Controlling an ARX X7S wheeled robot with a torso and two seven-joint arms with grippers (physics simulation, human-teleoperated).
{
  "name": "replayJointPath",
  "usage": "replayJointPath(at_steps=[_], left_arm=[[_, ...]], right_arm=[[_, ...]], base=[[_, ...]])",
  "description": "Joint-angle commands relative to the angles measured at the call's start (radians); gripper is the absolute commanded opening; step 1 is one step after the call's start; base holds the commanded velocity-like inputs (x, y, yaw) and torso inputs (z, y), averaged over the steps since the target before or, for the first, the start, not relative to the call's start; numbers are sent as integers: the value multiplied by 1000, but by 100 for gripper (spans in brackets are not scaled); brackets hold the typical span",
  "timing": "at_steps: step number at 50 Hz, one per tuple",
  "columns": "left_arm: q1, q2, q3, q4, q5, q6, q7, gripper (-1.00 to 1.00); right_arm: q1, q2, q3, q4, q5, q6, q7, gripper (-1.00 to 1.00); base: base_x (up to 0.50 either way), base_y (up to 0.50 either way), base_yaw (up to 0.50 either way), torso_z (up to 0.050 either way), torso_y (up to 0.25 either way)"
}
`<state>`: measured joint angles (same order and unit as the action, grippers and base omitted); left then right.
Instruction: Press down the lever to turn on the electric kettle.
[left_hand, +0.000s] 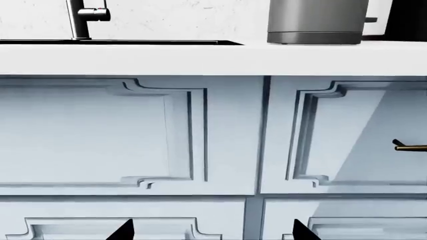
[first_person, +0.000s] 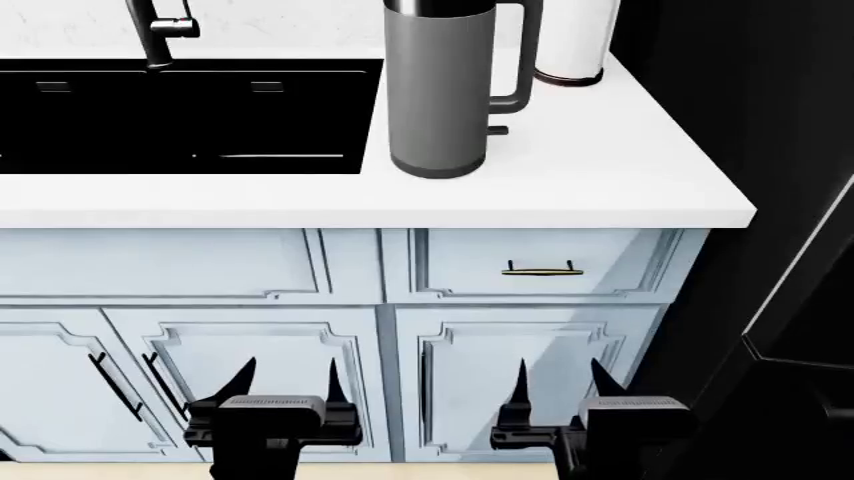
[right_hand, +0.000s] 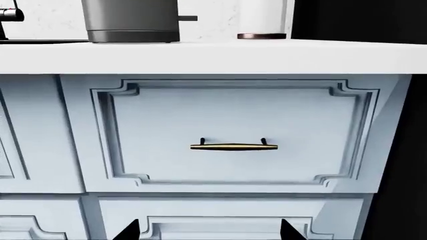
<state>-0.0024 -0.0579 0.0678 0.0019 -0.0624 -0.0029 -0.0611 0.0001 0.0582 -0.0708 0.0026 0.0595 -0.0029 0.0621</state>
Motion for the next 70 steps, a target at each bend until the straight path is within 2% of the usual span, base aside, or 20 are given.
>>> replayJointPath(at_steps=[1,15,54,58,61,62,70], left_arm=[[0,-17,22,0,-17,-1,-19,100],[0,-33,42,2,-37,-10,-32,100],[-6,-68,82,-1,-78,-6,-72,100],[8,-73,87,23,-73,5,-81,100],[23,-76,96,52,-15,43,-121,100],[32,-74,87,87,-67,4,-105,100],[77,-105,92,288,-56,-59,-133,100]], right_arm=[[1,17,-21,0,18,1,20,100],[1,31,-41,3,30,-6,37,100],[1,69,-85,-12,65,-11,81,100],[-11,74,-91,-50,64,4,90,100],[-29,83,-95,-111,64,36,100,100],[-40,87,-97,-145,59,44,105,100],[-102,133,-84,-397,77,155,124,100]], base=[[0,0,0,0,0],[0,0,0,1,0],[0,0,0,50,0],[0,0,0,13,0],[0,0,0,0,0],[0,0,0,0,0],[0,0,0,0,0]])
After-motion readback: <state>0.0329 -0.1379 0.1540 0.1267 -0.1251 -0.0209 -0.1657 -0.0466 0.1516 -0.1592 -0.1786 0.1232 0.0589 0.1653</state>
